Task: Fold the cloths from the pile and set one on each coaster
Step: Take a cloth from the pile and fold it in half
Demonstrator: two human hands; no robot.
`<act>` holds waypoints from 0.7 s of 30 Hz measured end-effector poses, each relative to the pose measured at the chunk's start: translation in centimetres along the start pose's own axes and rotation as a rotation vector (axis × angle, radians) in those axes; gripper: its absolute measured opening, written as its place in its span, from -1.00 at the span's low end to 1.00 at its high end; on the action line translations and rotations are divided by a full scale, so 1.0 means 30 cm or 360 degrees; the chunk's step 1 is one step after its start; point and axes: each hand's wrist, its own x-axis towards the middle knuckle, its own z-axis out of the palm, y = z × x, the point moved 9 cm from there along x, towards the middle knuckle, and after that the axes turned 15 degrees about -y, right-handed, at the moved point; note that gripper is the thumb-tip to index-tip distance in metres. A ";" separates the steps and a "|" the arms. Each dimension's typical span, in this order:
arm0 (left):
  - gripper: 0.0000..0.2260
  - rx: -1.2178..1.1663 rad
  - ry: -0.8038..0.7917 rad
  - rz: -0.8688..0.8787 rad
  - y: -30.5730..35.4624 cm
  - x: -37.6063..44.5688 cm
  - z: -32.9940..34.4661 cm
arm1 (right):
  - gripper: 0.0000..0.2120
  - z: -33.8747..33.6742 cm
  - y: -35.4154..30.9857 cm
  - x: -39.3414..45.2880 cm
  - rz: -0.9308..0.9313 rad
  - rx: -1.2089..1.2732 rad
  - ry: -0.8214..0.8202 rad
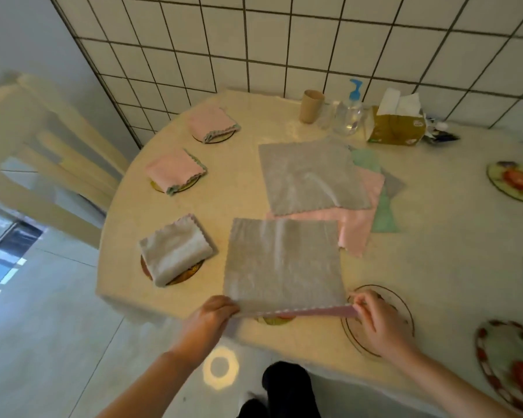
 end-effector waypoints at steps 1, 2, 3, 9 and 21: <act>-0.73 -0.0042 -0.0061 -0.0002 0.004 -0.029 0.025 | -0.90 0.024 0.006 -0.041 0.0031 0.0001 -0.0034; -0.77 -0.0074 -0.0137 -0.0006 0.004 -0.050 0.047 | -0.92 0.041 0.010 -0.069 0.0054 0.0029 -0.0063; -0.81 -0.0123 -0.0224 0.0011 0.009 -0.069 0.065 | -0.94 0.058 0.018 -0.099 0.0085 0.0082 -0.0092; -0.79 -0.0610 -0.0414 -0.0234 -0.054 -0.048 0.017 | -0.81 0.028 0.005 -0.116 0.0148 0.0317 -0.0057; -0.91 -0.1385 0.0102 -0.0911 -0.252 0.282 -0.105 | -0.95 -0.168 0.105 0.307 0.0376 0.0475 0.0386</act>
